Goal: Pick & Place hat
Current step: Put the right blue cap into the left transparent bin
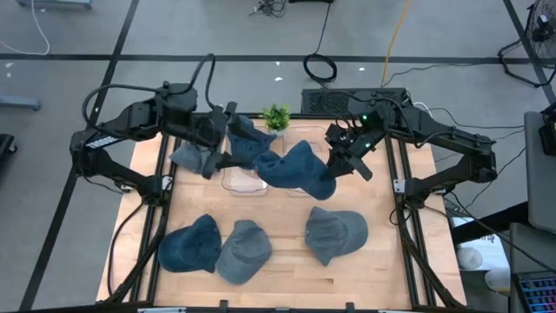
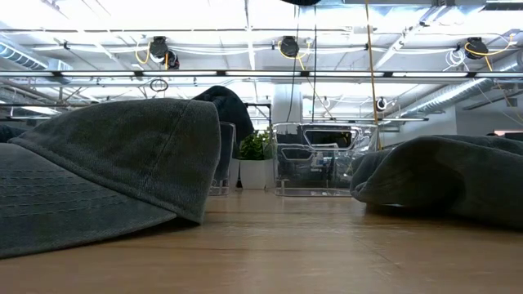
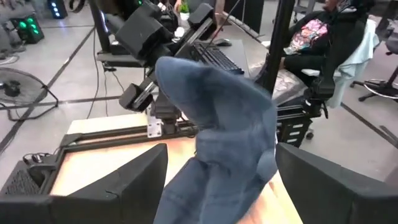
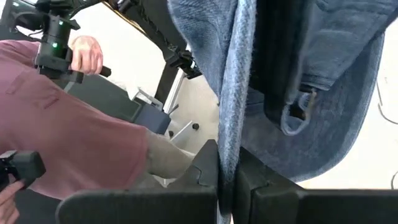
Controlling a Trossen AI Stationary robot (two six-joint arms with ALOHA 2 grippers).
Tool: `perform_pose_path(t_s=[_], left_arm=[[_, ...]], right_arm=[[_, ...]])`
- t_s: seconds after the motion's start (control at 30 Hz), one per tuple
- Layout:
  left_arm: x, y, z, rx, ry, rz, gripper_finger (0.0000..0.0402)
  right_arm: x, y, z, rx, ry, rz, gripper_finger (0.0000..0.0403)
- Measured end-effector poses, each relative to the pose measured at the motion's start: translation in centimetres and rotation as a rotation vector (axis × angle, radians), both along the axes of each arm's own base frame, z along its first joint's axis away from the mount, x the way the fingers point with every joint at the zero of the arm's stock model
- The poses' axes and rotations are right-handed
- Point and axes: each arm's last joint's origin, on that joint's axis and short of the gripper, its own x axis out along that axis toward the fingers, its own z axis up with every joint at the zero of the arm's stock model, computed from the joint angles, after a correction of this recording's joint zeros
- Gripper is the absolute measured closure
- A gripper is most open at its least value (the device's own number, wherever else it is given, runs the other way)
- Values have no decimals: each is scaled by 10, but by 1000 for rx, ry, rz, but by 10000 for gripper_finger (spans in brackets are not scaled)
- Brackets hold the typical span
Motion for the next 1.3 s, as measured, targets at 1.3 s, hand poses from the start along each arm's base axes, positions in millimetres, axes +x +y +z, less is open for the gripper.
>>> perform_pose_path(t_s=[1.3], left_arm=[[16, -9, -15, -190, 139, -72, 172]], right_arm=[[5, -1, 0, -43, -49, 12, 403]])
